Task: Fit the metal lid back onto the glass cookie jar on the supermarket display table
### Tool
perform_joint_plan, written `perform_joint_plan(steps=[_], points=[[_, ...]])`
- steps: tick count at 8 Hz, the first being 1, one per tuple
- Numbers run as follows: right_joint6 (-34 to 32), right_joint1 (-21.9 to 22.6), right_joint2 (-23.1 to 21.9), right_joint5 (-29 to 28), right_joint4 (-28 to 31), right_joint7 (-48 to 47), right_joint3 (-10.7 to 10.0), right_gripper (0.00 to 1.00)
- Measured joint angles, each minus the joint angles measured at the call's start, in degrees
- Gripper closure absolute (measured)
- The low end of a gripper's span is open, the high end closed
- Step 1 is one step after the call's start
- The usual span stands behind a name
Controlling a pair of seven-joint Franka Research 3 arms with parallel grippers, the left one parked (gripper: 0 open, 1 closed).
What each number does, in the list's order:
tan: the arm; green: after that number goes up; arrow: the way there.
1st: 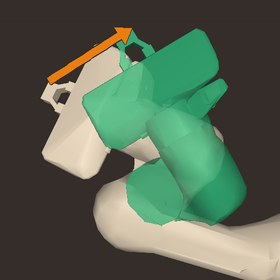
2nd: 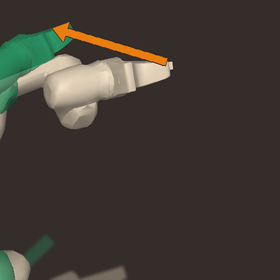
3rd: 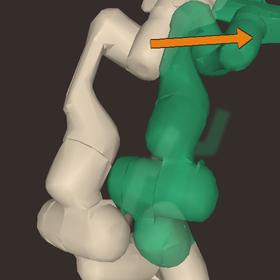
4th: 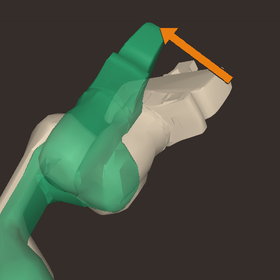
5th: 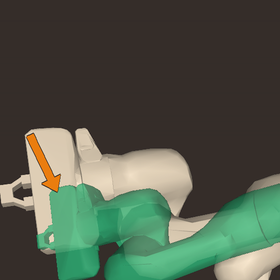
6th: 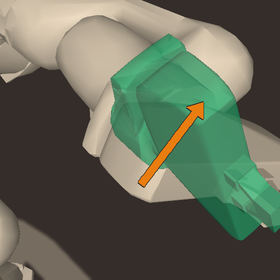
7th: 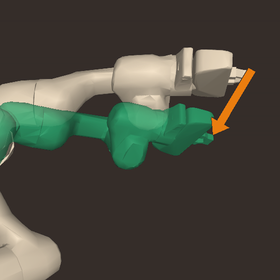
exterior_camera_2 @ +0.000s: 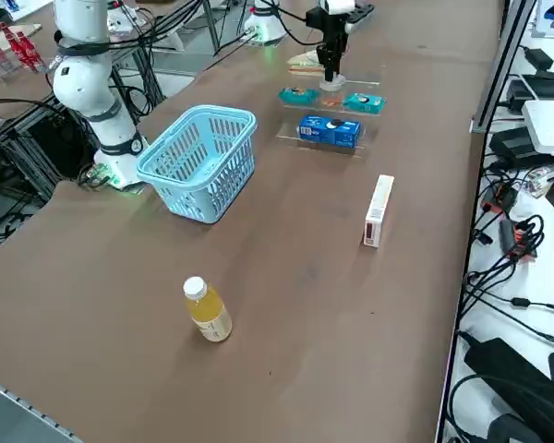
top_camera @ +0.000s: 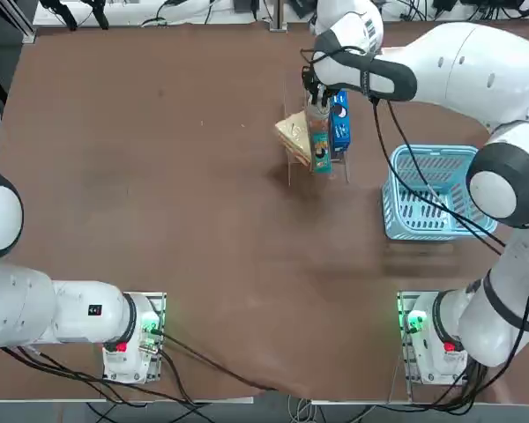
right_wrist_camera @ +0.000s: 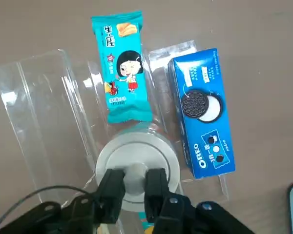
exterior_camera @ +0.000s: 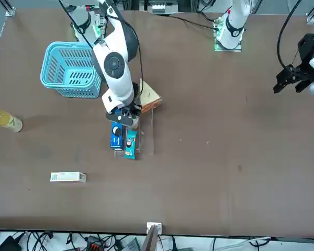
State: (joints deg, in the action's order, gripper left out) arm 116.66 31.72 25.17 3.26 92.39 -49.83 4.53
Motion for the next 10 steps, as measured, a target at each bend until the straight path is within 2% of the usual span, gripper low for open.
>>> perform_joint_plan(steps=[10], points=[[-0.30, 0.04, 0.19, 0.00, -0.05, -0.05, 0.00, 0.74]])
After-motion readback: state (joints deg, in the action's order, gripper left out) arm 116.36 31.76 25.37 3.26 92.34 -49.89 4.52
